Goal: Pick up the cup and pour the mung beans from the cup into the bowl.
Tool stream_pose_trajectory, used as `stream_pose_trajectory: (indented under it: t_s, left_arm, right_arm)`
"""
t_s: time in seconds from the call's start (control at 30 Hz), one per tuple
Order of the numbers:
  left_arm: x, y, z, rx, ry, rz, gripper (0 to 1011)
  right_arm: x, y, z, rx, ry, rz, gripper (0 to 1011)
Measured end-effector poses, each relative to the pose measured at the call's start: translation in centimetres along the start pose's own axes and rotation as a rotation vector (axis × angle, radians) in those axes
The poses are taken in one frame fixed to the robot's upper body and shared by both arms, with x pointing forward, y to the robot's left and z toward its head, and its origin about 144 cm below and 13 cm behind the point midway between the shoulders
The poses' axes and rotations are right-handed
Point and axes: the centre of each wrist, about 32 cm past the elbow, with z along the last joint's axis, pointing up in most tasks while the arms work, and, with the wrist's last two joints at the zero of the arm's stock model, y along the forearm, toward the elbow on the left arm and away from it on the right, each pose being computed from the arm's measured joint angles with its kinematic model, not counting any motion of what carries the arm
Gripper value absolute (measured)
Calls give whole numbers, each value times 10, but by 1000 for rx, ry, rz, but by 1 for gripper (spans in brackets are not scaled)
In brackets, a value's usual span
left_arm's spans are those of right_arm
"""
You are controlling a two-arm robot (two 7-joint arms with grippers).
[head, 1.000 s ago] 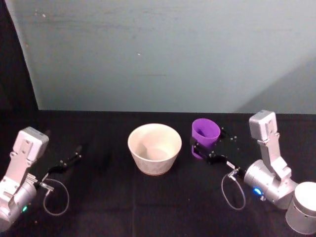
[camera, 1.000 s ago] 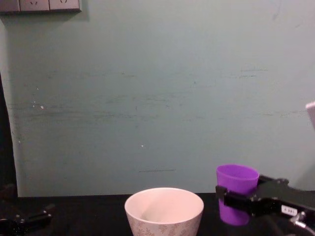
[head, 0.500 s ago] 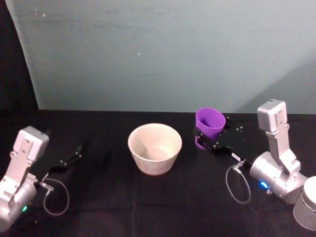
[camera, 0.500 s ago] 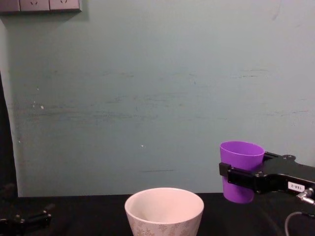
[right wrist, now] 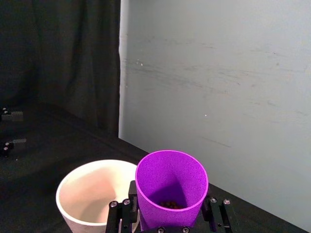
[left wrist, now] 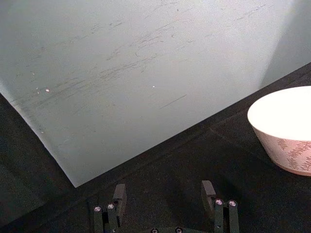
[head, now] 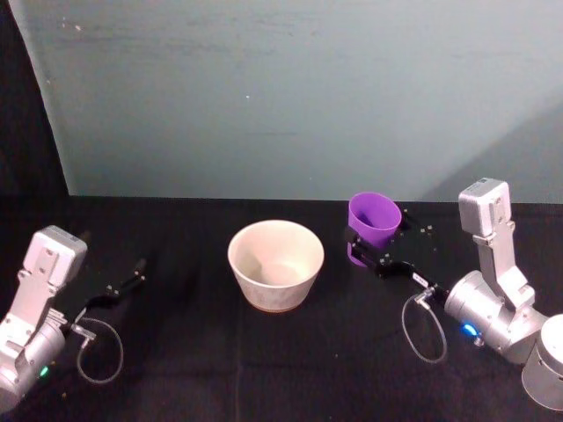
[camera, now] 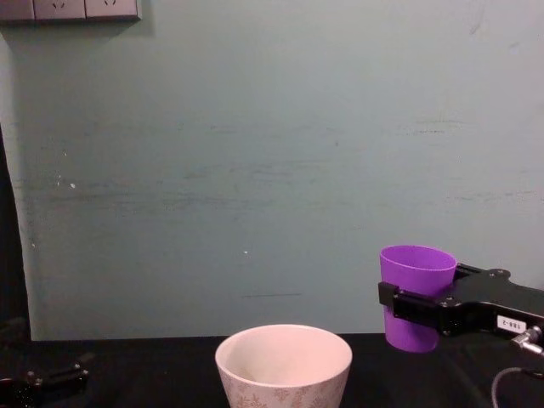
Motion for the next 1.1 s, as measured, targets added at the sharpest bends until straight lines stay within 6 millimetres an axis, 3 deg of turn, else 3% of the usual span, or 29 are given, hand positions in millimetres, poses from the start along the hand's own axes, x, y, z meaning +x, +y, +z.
stream_pose_trajectory:
  t_s: [1.1]
  left_arm:
    - [0,0,0,0,0,0,1012]
  right_arm:
    - [0,0,0,1,2,2,731]
